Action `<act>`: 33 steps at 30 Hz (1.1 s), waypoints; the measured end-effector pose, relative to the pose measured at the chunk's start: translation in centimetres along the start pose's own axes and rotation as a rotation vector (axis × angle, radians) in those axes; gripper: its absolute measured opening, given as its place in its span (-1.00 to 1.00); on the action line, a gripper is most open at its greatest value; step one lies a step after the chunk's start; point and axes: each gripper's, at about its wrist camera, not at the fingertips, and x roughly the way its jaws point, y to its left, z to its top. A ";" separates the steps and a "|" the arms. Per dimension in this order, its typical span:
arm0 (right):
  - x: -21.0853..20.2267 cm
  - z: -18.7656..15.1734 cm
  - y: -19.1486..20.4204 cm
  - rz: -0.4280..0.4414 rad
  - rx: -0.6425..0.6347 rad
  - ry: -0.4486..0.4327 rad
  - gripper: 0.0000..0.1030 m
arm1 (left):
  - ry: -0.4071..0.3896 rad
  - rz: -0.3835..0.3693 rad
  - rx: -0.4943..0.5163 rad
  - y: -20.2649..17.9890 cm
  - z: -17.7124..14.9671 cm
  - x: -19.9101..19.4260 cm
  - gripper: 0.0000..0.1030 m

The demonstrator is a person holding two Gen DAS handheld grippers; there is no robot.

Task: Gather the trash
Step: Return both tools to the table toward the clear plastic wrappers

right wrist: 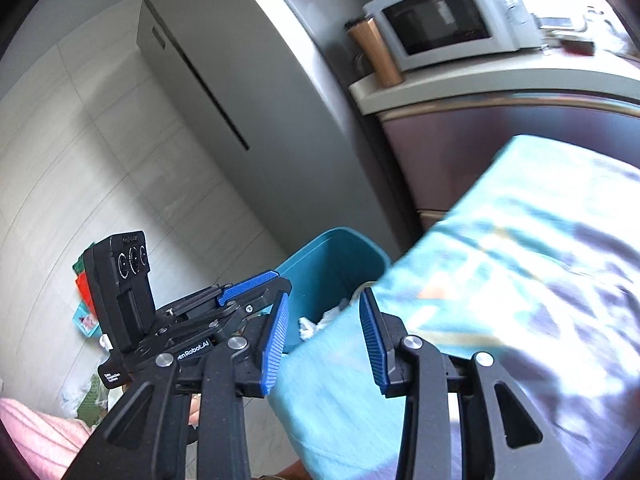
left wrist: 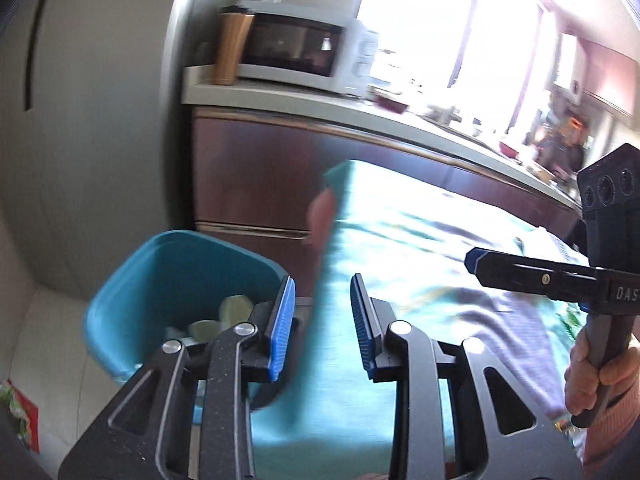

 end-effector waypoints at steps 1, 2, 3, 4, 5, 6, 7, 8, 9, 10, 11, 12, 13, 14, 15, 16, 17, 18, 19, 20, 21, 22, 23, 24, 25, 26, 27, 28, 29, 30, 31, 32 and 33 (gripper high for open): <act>-0.9 -0.3 -0.4 -0.015 0.004 -0.015 -0.31 | 0.005 -0.023 0.011 -0.9 0.1 0.3 -0.41; -1.7 -0.5 -0.9 -0.028 0.009 -0.028 -0.31 | 0.010 -0.043 0.024 -1.9 0.1 0.6 -0.41; -2.7 -0.9 -1.3 -0.047 0.012 -0.043 -0.31 | 0.017 -0.063 0.035 -2.8 0.0 0.8 -0.39; -3.6 -1.2 -1.7 -0.068 0.019 -0.054 -0.30 | 0.026 -0.084 0.047 -3.8 0.0 1.2 -0.39; -4.5 -1.4 -2.2 -0.084 0.028 -0.064 -0.30 | 0.035 -0.101 0.061 -4.9 0.0 1.5 -0.39; -5.5 -1.6 -2.7 -0.104 0.036 -0.074 -0.30 | 0.042 -0.116 0.075 -5.9 -0.1 1.8 -0.39; -6.4 -1.9 -3.2 -0.134 0.042 -0.085 -0.29 | 0.050 -0.133 0.089 -6.9 -0.2 2.1 -0.39; -7.1 -2.2 -3.7 -0.160 0.052 -0.093 -0.28 | 0.059 -0.149 0.099 -7.8 -0.4 2.4 -0.39; -7.9 -2.5 -4.4 -0.178 0.067 -0.099 -0.28 | 0.069 -0.168 0.109 -8.8 -0.5 2.7 -0.39; -9.0 -2.9 -4.9 -0.195 0.079 -0.108 -0.28 | 0.076 -0.182 0.120 -9.8 -0.8 2.9 -0.39; -9.9 -3.2 -5.6 -0.215 0.092 -0.117 -0.28 | 0.084 -0.191 0.131 -10.9 -0.9 3.3 -0.39; -10.8 -3.7 -6.3 -0.233 0.105 -0.124 -0.28 | 0.092 -0.200 0.142 -11.8 -1.0 3.8 -0.39; -11.6 -4.0 -6.8 -0.251 0.119 -0.132 -0.28 | 0.101 -0.214 0.151 -12.7 -1.2 4.1 -0.39; -12.4 -4.4 -7.5 -0.267 0.137 -0.142 -0.28 | 0.108 -0.226 0.160 -13.5 -1.3 4.5 -0.39; -13.2 -4.8 -8.0 -0.282 0.152 -0.152 -0.28 | 0.117 -0.238 0.169 -14.4 -1.4 4.9 -0.39; -13.9 -5.1 -8.5 -0.301 0.163 -0.159 -0.28 | 0.125 -0.249 0.178 -15.0 -1.5 5.3 -0.39; -14.8 -5.5 -9.0 -0.319 0.176 -0.171 -0.28 | 0.133 -0.263 0.185 -15.7 -1.6 5.6 -0.39; -15.5 -5.9 -9.6 -0.332 0.190 -0.183 -0.28 | 0.141 -0.279 0.192 -16.6 -1.8 5.8 -0.39; -16.3 -6.2 -10.1 -0.350 0.204 -0.194 -0.28 | 0.149 -0.292 0.199 -17.2 -1.8 6.1 -0.39; -17.1 -6.5 -10.6 -0.369 0.218 -0.206 -0.27 | 0.155 -0.303 0.208 -18.0 -1.9 6.4 -0.39; -17.6 -6.8 -11.0 -0.385 0.231 -0.215 -0.27 | 0.162 -0.318 0.218 -18.8 -2.1 6.6 -0.39; -18.5 -7.2 -11.6 -0.407 0.246 -0.227 -0.26 | 0.169 -0.333 0.226 -19.5 -2.2 6.8 -0.39; -19.2 -7.5 -12.0 -0.425 0.259 -0.237 -0.26 | 0.176 -0.348 0.236 -20.2 -2.3 7.0 -0.39; -19.9 -7.9 -12.5 -0.443 0.273 -0.246 -0.26 | 0.183 -0.363 0.246 -21.1 -2.4 7.2 -0.37; -20.8 -8.3 -13.1 -0.464 0.292 -0.260 -0.26 | 0.192 -0.380 0.255 -21.8 -2.6 7.3 -0.36; -21.6 -8.7 -13.6 -0.479 0.309 -0.272 -0.25 | 0.200 -0.397 0.265 -22.7 -2.7 7.5 -0.35; -22.3 -9.1 -14.0 -0.495 0.322 -0.281 -0.24 | 0.209 -0.414 0.277 -23.6 -2.9 7.6 -0.31; -23.1 -9.5 -14.5 -0.520 0.340 -0.291 -0.20 | 0.215 -0.424 0.293 -24.5 -3.1 7.8 -0.27; -23.8 -9.8 -15.1 -0.532 0.356 -0.298 -0.13 | 0.218 -0.434 0.309 -25.3 -3.4 7.9 -0.24; -24.5 -10.2 -15.6 -0.539 0.376 -0.306 -0.11 | 0.223 -0.446 0.322 -26.1 -3.6 8.0 -0.20; -25.2 -10.5 -16.1 -0.556 0.396 -0.316 -0.10 | 0.231 -0.458 0.333 -26.9 -3.8 8.2 -0.19; -25.7 -10.8 -16.5 -0.577 0.413 -0.324 -0.09 | 0.237 -0.468 0.343 -27.5 -4.0 8.3 -0.18; -26.2 -11.1 -16.8 -0.587 0.425 -0.332 -0.09 | 0.244 -0.478 0.354 -28.1 -4.2 8.5 -0.14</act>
